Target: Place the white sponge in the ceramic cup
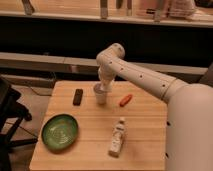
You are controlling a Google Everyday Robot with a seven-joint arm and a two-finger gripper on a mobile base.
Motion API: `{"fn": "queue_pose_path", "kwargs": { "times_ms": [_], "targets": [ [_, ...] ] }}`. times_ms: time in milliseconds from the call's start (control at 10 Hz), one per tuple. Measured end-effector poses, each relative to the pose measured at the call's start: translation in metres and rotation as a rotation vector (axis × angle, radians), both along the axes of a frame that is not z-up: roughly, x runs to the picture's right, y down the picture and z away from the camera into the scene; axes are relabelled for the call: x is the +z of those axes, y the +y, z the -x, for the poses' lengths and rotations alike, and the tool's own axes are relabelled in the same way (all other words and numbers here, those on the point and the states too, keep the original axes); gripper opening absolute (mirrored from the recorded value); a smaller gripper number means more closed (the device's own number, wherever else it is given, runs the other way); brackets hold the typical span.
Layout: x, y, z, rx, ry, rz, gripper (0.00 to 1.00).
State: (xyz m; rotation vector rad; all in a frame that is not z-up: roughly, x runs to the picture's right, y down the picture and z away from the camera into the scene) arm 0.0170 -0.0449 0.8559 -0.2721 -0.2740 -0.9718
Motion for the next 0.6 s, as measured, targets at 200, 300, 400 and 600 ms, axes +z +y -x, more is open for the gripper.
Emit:
{"fn": "queue_pose_path", "kwargs": {
  "times_ms": [200, 300, 400, 600],
  "targets": [
    [0.0013, -0.0005, 0.0002, 0.0, -0.004, -0.003, 0.01],
    [0.0019, -0.0008, 0.0002, 0.0, -0.007, -0.005, 0.07],
    [0.0023, -0.0014, 0.0004, 0.0, -0.009, -0.007, 0.08],
    [0.0035, -0.0022, 0.0009, 0.0, -0.013, -0.01, 0.08]
  ]
}}
